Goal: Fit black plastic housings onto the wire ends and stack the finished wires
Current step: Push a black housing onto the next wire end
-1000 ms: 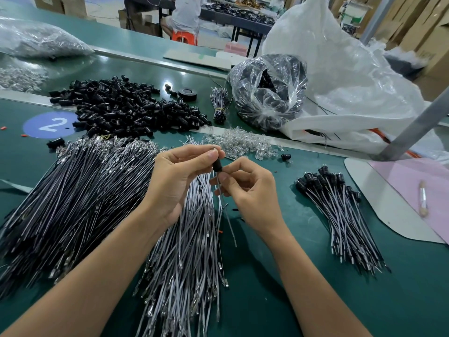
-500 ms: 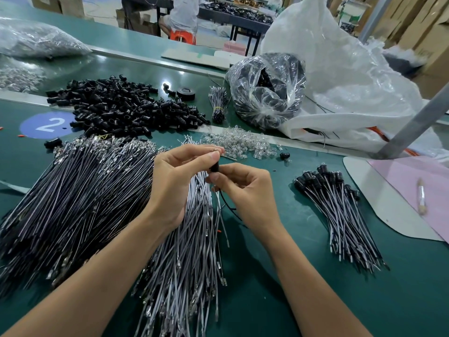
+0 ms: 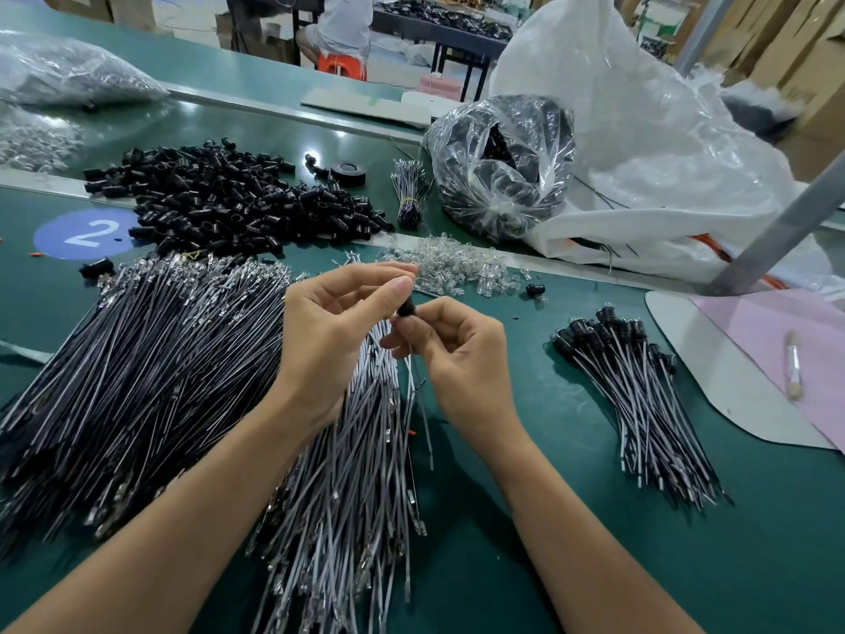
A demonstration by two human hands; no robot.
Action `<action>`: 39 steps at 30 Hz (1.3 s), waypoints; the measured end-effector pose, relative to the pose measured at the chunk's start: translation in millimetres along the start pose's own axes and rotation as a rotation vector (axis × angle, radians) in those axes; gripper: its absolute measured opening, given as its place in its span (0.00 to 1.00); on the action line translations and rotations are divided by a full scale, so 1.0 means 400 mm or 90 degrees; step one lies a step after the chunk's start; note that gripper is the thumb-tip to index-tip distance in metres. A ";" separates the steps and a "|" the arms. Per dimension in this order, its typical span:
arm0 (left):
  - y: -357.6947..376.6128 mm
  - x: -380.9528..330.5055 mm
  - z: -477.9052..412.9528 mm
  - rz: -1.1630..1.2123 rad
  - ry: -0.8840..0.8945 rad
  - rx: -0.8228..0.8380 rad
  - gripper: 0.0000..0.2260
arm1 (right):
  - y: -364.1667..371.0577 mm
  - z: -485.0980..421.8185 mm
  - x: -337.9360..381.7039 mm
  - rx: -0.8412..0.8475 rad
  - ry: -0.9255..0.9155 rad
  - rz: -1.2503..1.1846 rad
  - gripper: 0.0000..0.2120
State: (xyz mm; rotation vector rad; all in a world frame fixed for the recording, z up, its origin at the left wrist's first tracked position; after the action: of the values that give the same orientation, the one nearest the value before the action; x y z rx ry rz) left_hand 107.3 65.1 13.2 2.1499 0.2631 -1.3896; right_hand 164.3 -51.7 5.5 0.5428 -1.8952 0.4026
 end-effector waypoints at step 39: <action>0.036 -0.014 0.024 -0.001 0.018 0.050 0.08 | -0.002 0.017 0.008 -0.017 -0.079 -0.020 0.03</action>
State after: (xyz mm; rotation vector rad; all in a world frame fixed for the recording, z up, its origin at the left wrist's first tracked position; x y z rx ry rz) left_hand 103.7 48.9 20.2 2.2355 0.2240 -1.3925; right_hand 158.6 -56.5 6.1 0.5907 -2.0054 0.3294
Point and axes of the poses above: each hand's wrist, its own z-axis away from the middle knuckle, its own y-axis out of the palm, x = y × z, the point moved 10 cm from there along -z, towards the middle knuckle, and after that the axes turned 3 degrees about -z, right-handed, at the moved point
